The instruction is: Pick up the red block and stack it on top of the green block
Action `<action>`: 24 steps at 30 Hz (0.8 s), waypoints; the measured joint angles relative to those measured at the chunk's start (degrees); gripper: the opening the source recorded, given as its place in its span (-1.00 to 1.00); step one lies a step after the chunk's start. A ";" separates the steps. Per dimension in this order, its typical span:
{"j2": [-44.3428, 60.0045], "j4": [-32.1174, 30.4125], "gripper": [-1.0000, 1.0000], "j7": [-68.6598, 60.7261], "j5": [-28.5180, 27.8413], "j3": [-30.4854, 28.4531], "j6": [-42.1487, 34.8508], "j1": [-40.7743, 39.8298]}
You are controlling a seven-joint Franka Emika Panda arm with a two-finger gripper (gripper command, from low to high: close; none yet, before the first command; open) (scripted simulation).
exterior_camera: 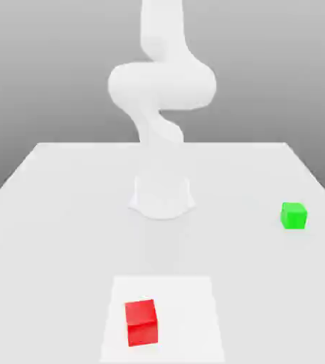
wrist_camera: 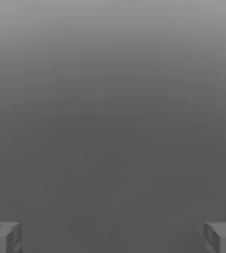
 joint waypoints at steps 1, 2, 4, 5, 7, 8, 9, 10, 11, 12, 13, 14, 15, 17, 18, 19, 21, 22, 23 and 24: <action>2.26 -0.68 0.00 -0.80 0.20 -0.48 1.01 0.31; 4.43 -1.34 0.00 -1.56 0.39 -0.93 1.99 0.60; 8.65 -2.61 0.00 -3.04 0.75 -1.82 3.88 1.18; 10.75 -3.24 0.00 -3.84 1.02 -2.12 4.79 1.32; 14.91 -4.49 0.00 -5.36 1.46 -2.85 6.67 1.74; 17.00 -5.12 0.00 -6.12 1.68 -3.18 7.61 1.92; 19.08 -5.75 0.00 -6.89 1.91 -3.48 8.54 2.07; 21.16 -6.38 0.00 -7.64 2.12 -3.78 9.47 2.23; 23.24 -7.00 0.00 -8.34 2.29 -4.08 10.38 2.38; 25.32 -7.63 0.00 -9.10 2.50 -4.32 11.32 2.49; 27.40 -8.26 0.00 -9.84 2.69 -4.50 12.27 2.53; 29.48 -8.88 0.00 -10.57 2.86 -4.68 13.19 2.57; 31.56 -9.51 0.00 -11.27 3.00 -4.83 14.13 2.58; 35.70 -10.77 0.00 -12.58 3.15 -5.07 15.99 2.50; 37.77 -11.39 0.00 -13.15 3.11 -5.28 16.92 2.50; 39.83 -12.02 0.00 -13.72 3.06 -5.36 17.86 2.39; 43.93 -13.28 0.00 -14.67 2.72 -5.51 19.75 2.14; 45.97 -13.91 0.00 -15.10 2.49 -5.77 20.66 2.20; 48.02 -14.21 0.00 -15.48 2.45 -5.72 21.90 2.07; 50.08 -14.19 0.00 -15.90 2.77 -5.50 23.37 1.89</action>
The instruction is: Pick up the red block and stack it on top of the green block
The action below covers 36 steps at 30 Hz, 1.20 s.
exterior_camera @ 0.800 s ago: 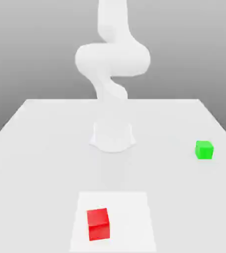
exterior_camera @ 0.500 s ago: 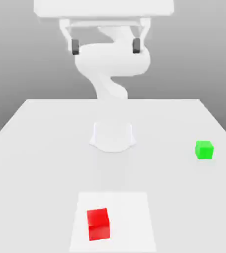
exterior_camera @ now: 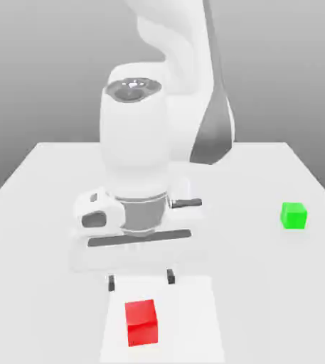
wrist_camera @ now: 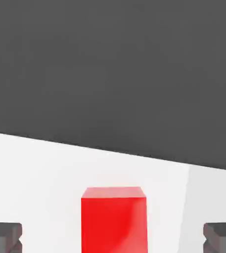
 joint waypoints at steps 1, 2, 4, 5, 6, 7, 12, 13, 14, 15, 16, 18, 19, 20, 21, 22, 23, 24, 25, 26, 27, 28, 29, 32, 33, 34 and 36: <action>2.07 0.16 0.00 -0.46 0.46 0.33 1.63 -0.24; 4.14 0.41 0.00 -0.91 0.98 0.78 3.32 -0.59; 8.29 0.98 0.00 -1.55 1.81 2.08 6.77 -1.71; 9.54 1.16 -1.00 -1.79 2.13 2.43 7.83 -1.99; 9.54 1.16 -1.00 -1.79 2.13 2.43 7.83 -1.99; 9.54 1.16 -1.00 -1.78 2.12 2.43 7.82 -1.98; 9.44 1.14 -1.00 -1.68 1.98 2.48 7.71 -2.06; 8.04 0.93 -1.00 -1.40 1.56 2.16 6.53 -1.83; 6.29 0.66 -1.00 -1.00 1.03 1.81 5.07 -1.59; 4.38 0.36 -1.00 -0.59 0.48 1.44 3.46 -1.33; 2.40 0.05 -1.00 -0.22 -0.03 1.00 1.81 -1.01; -1.17 -0.81 -1.00 -0.32 -0.51 1.56 -0.91 0.08; -2.31 -1.51 -1.00 -1.38 -0.14 3.42 -1.34 1.39; -3.34 -2.23 -1.00 -2.48 0.24 5.37 -1.62 2.84; -4.31 -2.96 -1.00 -3.74 0.80 7.26 -1.85 4.96; -5.32 -3.73 -1.00 -5.16 1.44 9.33 -2.10 7.88; -6.44 -4.57 -1.00 -6.84 2.28 11.24 -2.33 11.38; -7.51 -5.39 -1.00 -8.44 3.07 12.78 -2.53 14.39; -8.55 -6.19 -1.00 -9.99 3.81 14.15 -2.73 17.16; -9.59 -6.99 -1.00 -11.46 4.45 15.10 -2.93 20.33; -10.62 -7.79 -1.00 -12.91 5.08 16.16 -3.11 23.41; -11.65 -8.59 -1.00 -14.30 5.62 17.17 -3.29 26.16; -12.67 -9.39 -1.00 -15.64 6.10 18.24 -3.46 28.63; -15.73 -11.79 -1.00 -19.45 7.25 22.14 -3.98 34.70; -16.75 -12.60 -1.00 -20.73 7.63 23.67 -4.14 36.79; -17.76 -13.40 -1.00 -21.99 7.99 25.25 -4.31 39.03; -19.76 -15.02 -1.00 -24.42 8.58 28.32 -4.62 43.78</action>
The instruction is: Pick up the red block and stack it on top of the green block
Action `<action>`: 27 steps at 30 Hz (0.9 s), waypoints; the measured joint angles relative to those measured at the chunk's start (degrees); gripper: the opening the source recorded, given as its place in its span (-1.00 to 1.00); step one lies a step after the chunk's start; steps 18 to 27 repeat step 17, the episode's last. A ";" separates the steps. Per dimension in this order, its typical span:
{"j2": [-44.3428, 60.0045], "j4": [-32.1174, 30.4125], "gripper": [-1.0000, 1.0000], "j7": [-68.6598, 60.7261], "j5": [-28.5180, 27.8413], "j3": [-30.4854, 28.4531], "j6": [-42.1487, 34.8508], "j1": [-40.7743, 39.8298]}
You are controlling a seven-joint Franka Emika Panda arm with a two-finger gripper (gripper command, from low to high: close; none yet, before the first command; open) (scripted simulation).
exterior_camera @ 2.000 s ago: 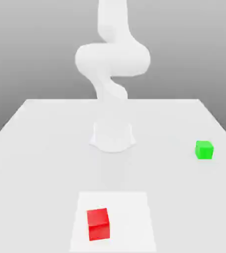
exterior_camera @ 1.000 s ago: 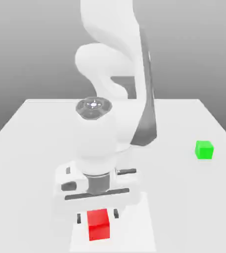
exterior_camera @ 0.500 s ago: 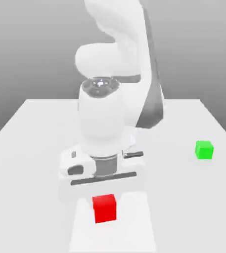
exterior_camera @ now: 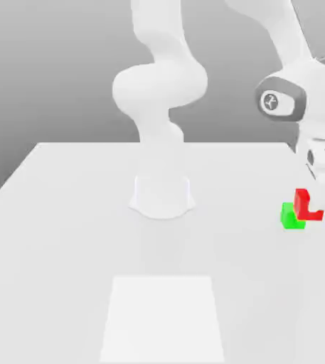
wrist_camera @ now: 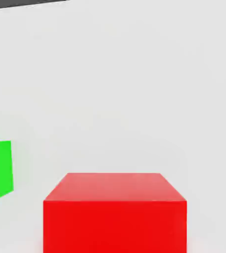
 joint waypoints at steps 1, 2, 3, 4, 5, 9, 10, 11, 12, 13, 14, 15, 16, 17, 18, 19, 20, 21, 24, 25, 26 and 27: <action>-0.95 -0.79 -1.00 -1.14 0.21 1.55 -0.14 2.30; -1.71 -1.52 -1.00 -2.01 0.16 3.03 -0.19 4.29; -1.45 -1.83 -1.00 -1.52 -1.19 4.13 0.20 4.58; -0.69 -1.95 -1.00 -0.34 -3.19 4.98 0.80 4.09; 0.33 -1.97 -1.00 1.16 -5.49 5.69 1.51 3.23; 5.07 -1.68 -1.00 7.83 -15.13 7.07 4.60 -0.19; 6.25 -1.58 -1.00 9.29 -17.25 7.23 5.39 -0.92; 7.39 -1.50 -1.00 10.74 -19.29 7.16 6.21 -1.53; 8.49 -1.42 -1.00 12.01 -21.06 6.83 7.03 -1.65; 9.53 -1.36 -1.00 13.06 -22.54 6.57 7.92 -1.83; 10.51 -1.32 -1.00 13.86 -23.69 6.74 8.84 -2.39; 11.41 -1.31 -1.00 14.39 -24.43 6.64 9.78 -2.53; 12.25 -1.32 -1.00 14.69 -24.86 6.70 10.80 -2.43; 13.00 -1.37 -1.00 14.70 -24.85 6.89 11.83 -2.52; 13.00 -1.37 -1.00 14.70 -24.85 6.89 11.83 -2.52; 13.00 -1.37 -1.00 14.70 -24.85 6.89 11.83 -2.52; 13.00 -1.37 -1.00 14.70 -24.85 6.89 11.83 -2.52; 13.00 -1.37 -1.00 14.70 -24.85 6.89 11.83 -2.52; 13.00 -1.37 -1.00 14.70 -24.85 6.89 11.83 -2.52; 13.00 -1.37 -1.00 14.70 -24.85 6.89 11.83 -2.52; 13.00 -1.37 -1.00 14.70 -24.85 6.89 11.83 -2.52; 13.00 -1.37 -1.00 14.70 -24.85 6.89 11.83 -2.52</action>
